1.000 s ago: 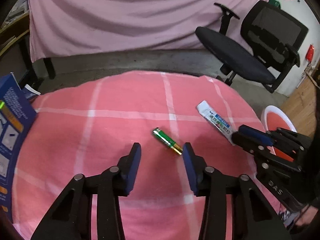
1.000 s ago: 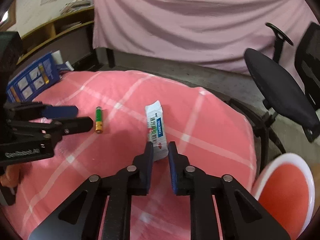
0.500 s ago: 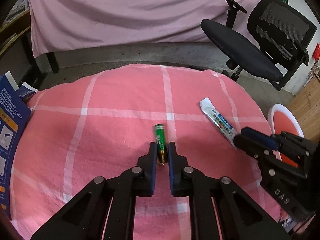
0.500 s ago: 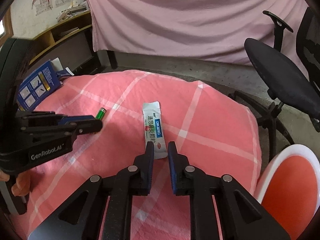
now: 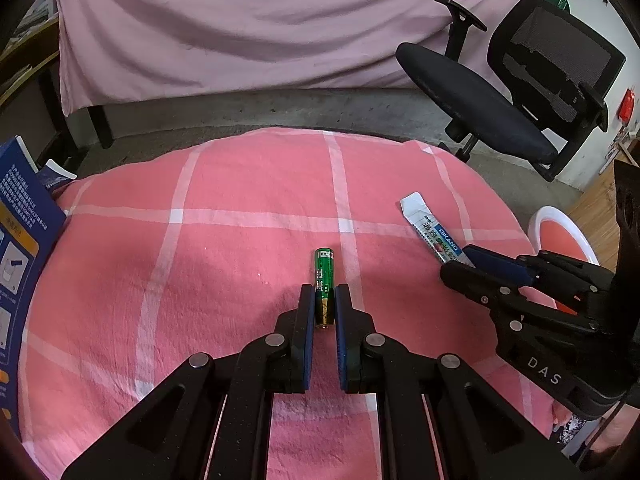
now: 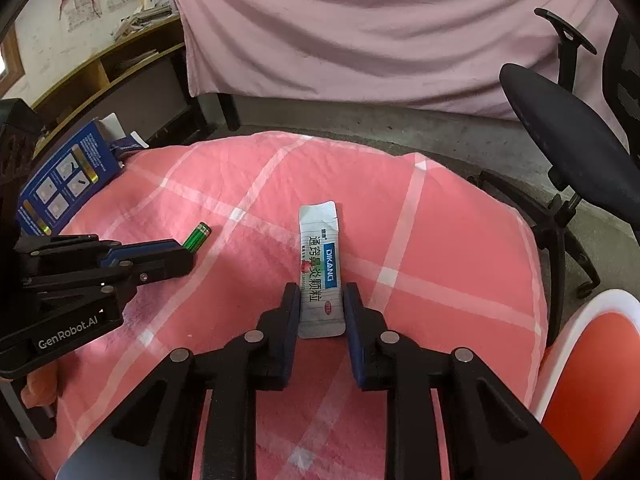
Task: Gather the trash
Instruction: 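Carry the green battery and white packet over the bucket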
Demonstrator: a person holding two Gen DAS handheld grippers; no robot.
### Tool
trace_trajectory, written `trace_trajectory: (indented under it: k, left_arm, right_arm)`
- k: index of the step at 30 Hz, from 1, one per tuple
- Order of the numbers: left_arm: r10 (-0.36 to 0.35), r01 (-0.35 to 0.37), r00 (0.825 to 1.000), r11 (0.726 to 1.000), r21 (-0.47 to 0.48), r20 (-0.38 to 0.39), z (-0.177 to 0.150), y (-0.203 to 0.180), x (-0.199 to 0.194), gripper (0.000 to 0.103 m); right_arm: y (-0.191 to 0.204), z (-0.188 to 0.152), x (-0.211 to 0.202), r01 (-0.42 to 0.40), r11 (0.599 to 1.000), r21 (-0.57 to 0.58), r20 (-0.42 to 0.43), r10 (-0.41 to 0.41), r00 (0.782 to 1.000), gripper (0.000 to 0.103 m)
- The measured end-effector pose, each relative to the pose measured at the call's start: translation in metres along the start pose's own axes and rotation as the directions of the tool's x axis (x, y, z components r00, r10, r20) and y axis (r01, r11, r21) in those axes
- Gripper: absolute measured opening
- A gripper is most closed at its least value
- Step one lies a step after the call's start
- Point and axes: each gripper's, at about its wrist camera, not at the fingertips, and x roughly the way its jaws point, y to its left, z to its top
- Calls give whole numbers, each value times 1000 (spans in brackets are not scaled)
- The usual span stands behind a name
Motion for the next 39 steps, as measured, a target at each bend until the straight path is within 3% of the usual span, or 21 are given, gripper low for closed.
trace_trajectory:
  k: [2, 6, 10, 14, 19, 21, 23, 25, 28, 34, 37, 39]
  left_arm:
    - [-2, 2, 1000, 1000, -6, 14, -3, -1, -5, 7]
    - [-8, 10, 997, 1000, -20, 77, -13, -1, -21, 7]
    - [-6, 9, 977, 1000, -14, 214, -24, -12, -47, 7]
    - [-20, 21, 934, 1000, 0, 358, -32, -28, -78, 7]
    - [-60, 28, 850, 997, 69, 523, -45, -61, -120, 7]
    - [-83, 27, 819, 994, 107, 568, -49, -77, -134, 7]
    - [-113, 22, 785, 988, 154, 609, -56, -93, -149, 7]
    - [-141, 20, 761, 981, 194, 633, -61, -107, -157, 7]
    - [-203, 34, 736, 964, 264, 646, -68, -134, -165, 7]
    - [-303, 63, 717, 925, 374, 628, -75, -185, -159, 7]
    - [-337, 82, 725, 908, 410, 601, -75, -209, -151, 7]
    - [-353, 93, 733, 899, 429, 581, -72, -222, -143, 7]
  right_arm:
    - [1, -2, -5, 9, 1000, -4, 22, -9, 1000, 19]
    - [7, -10, -34, 28, 999, -19, 144, -25, 989, 19]
    - [14, -28, -77, 79, 996, -30, 329, -65, 942, 19]
    - [16, -46, -118, 138, 990, -8, 493, -116, 862, 19]
    - [13, -63, -161, 209, 976, 58, 636, -197, 746, 19]
    - [11, -73, -181, 240, 966, 97, 685, -240, 688, 19]
    - [8, -81, -197, 264, 955, 135, 712, -279, 644, 19]
    - [2, -93, -210, 280, 944, 175, 724, -316, 613, 19]
    - [-6, -113, -226, 305, 925, 225, 724, -368, 583, 19]
    - [-26, -143, -251, 343, 881, 325, 707, -468, 530, 19]
    - [-39, -151, -257, 355, 859, 370, 689, -509, 516, 19]
    - [-50, -153, -258, 348, 850, 396, 672, -527, 521, 19]
